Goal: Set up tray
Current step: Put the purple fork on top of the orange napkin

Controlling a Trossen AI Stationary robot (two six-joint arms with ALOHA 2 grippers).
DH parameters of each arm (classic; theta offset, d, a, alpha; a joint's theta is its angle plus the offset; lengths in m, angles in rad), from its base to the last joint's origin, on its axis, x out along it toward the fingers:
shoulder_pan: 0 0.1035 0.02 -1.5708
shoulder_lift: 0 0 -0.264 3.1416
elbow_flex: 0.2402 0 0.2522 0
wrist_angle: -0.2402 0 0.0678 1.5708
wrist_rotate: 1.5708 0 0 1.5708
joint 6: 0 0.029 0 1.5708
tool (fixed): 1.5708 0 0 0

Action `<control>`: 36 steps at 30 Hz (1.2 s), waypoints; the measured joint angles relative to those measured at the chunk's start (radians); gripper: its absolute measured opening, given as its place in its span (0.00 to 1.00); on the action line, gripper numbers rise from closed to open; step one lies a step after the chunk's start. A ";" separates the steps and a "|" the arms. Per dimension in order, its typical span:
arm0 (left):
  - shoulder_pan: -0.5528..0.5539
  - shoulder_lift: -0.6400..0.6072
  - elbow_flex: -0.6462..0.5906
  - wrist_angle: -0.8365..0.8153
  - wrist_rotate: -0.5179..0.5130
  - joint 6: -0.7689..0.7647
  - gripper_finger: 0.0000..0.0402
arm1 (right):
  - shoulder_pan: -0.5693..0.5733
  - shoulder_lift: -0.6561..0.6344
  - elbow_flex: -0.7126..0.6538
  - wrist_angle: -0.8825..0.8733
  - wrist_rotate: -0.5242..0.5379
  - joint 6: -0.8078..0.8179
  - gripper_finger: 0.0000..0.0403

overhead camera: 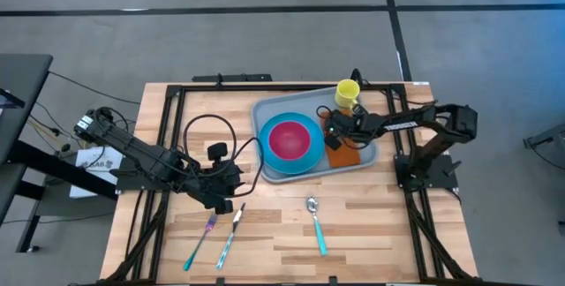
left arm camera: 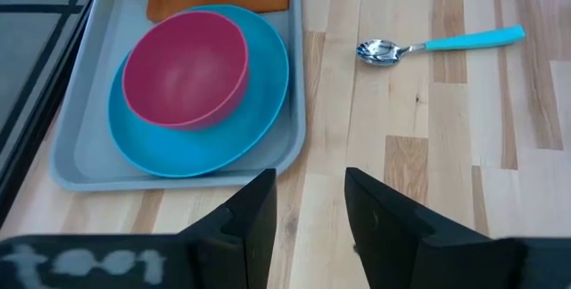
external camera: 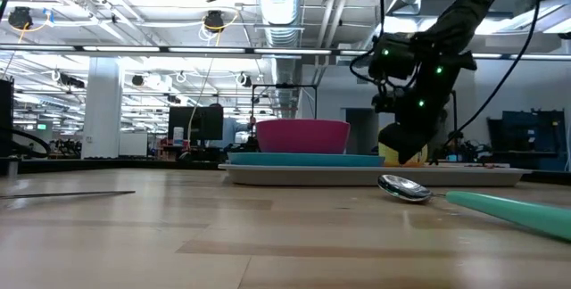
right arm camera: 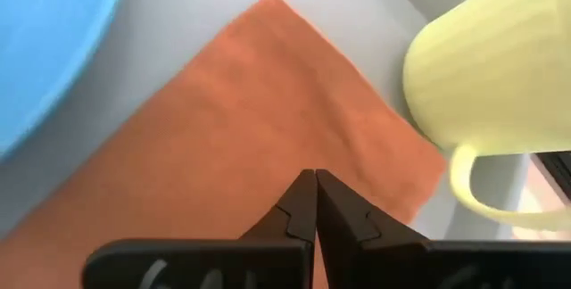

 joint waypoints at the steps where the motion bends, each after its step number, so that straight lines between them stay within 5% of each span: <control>1: 0.000 0.000 0.000 0.000 0.000 0.000 0.31 | 0.004 -0.017 0.000 -0.026 0.001 0.016 0.00; 13: 0.000 0.000 0.000 -0.013 0.001 -0.066 0.31 | 0.215 -0.307 0.000 -0.312 -0.023 0.190 0.00; 20: -0.026 0.000 0.000 -0.173 0.053 -0.314 0.31 | 0.410 -0.465 0.000 -0.284 -0.202 0.251 0.01; 24: -0.076 0.000 0.000 -0.272 0.127 -0.524 0.31 | 0.512 -0.477 0.000 -0.267 -0.246 0.253 0.05; 36: -0.274 0.091 -0.001 -0.355 0.080 -0.884 0.31 | 0.702 -0.361 0.001 -0.031 -0.252 0.252 0.32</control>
